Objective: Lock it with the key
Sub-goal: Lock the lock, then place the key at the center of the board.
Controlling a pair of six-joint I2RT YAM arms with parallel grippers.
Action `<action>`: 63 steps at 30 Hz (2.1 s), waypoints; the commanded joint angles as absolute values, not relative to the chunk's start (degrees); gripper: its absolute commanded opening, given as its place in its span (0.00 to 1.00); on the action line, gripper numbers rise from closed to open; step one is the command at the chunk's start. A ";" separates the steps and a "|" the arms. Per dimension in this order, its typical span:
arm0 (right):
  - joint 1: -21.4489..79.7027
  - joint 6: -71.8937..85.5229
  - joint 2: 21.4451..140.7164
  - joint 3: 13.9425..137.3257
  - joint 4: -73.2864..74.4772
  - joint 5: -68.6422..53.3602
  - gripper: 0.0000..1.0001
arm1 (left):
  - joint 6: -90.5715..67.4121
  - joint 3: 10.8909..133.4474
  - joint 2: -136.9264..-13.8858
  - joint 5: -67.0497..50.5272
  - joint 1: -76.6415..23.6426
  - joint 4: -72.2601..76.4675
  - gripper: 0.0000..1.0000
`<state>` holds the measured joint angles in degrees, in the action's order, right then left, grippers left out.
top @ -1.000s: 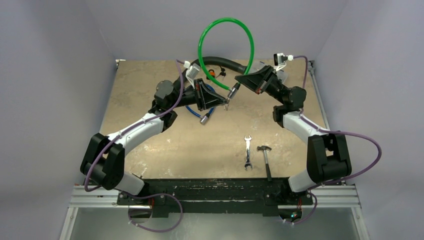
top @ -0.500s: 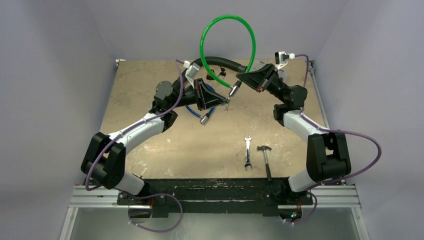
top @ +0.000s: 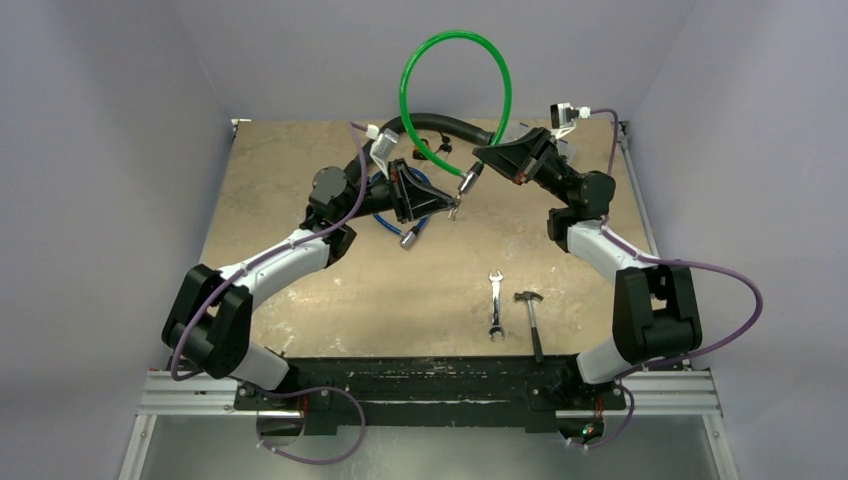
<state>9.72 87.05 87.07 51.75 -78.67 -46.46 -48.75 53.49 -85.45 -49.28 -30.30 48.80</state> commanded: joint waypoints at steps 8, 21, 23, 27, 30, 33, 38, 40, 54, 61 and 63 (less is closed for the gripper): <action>7.88 88.99 85.61 56.16 -83.12 -36.26 0.00 | -41.56 50.87 -83.68 -53.48 -31.45 39.89 0.00; 7.36 87.56 84.73 53.56 -79.39 -33.45 0.00 | -35.45 51.88 -83.34 -51.01 -32.14 32.24 0.00; 7.38 87.33 84.64 53.19 -78.76 -32.98 0.00 | -34.31 52.15 -83.32 -50.75 -32.42 30.73 0.00; 6.87 87.03 84.67 53.06 -78.05 -32.21 0.00 | -33.51 51.97 -83.28 -50.67 -32.44 29.46 0.00; 6.31 87.09 84.78 53.49 -78.06 -31.83 0.00 | -33.55 51.57 -83.23 -50.86 -32.61 29.36 0.00; 5.53 87.47 84.88 54.14 -78.29 -31.49 0.00 | -33.67 51.29 -83.19 -50.95 -32.65 29.30 0.00; 4.51 87.89 84.89 54.92 -78.48 -30.90 0.00 | -33.82 50.73 -83.25 -51.15 -33.11 29.47 0.00; 4.40 87.96 84.95 54.93 -78.55 -30.66 0.00 | -33.83 50.35 -83.31 -51.22 -33.37 29.41 0.00; 3.13 86.79 84.72 53.31 -78.89 -33.44 0.00 | -20.27 51.58 -83.51 -49.04 -33.96 13.43 0.00; 2.64 85.82 83.65 53.29 -78.84 -36.35 0.00 | -13.58 54.23 -87.13 -44.04 -35.28 5.11 0.00; 2.64 84.69 82.75 52.04 -78.47 -37.42 0.00 | -13.38 54.28 -89.42 -43.11 -35.41 5.01 0.00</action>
